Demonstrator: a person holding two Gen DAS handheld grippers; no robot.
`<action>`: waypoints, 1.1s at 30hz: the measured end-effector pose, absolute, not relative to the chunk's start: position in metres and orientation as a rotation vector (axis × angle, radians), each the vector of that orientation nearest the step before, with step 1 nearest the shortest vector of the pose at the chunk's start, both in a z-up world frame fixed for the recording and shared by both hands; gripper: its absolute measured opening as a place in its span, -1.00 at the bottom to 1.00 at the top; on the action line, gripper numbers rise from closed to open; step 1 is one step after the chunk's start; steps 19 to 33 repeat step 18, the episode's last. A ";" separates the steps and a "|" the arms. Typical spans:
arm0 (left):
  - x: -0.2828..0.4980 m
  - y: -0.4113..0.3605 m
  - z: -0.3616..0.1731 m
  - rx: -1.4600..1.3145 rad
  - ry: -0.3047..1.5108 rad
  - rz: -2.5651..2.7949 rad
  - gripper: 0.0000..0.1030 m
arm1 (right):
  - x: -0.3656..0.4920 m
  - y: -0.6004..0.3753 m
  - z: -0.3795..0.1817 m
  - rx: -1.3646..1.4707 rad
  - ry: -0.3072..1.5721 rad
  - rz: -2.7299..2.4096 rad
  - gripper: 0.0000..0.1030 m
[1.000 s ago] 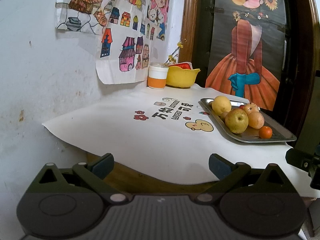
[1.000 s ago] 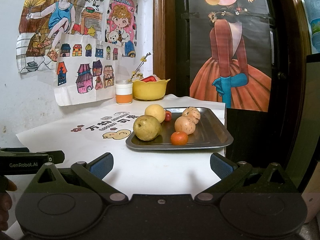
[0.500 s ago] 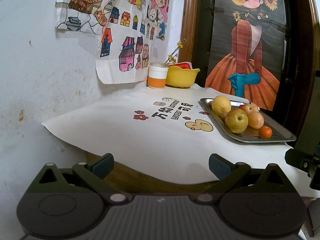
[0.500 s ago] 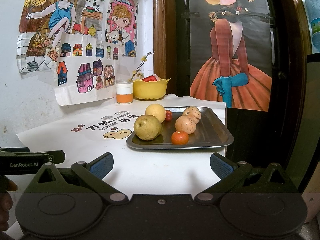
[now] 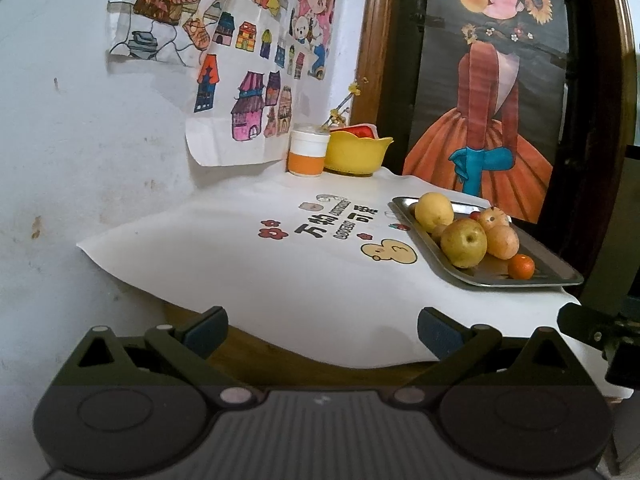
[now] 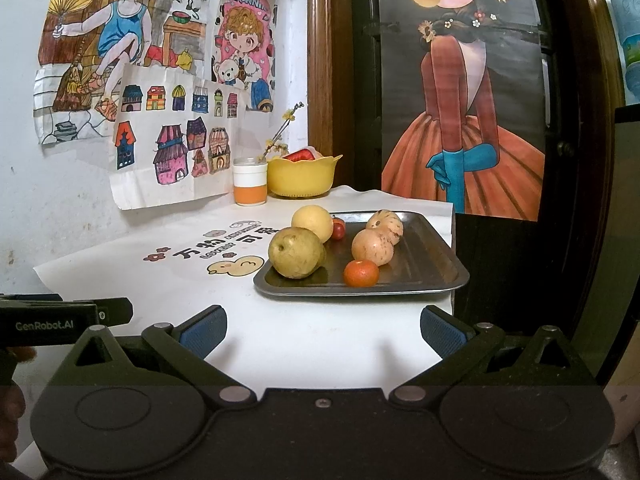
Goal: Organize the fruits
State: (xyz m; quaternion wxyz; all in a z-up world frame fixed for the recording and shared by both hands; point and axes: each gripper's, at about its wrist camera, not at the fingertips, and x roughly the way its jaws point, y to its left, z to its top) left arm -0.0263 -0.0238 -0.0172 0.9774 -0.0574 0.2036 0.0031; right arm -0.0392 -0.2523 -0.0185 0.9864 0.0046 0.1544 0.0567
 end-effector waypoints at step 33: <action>-0.028 -0.026 -0.013 -0.120 0.393 -0.015 0.99 | -0.039 -0.246 -0.019 -0.004 0.330 0.125 0.99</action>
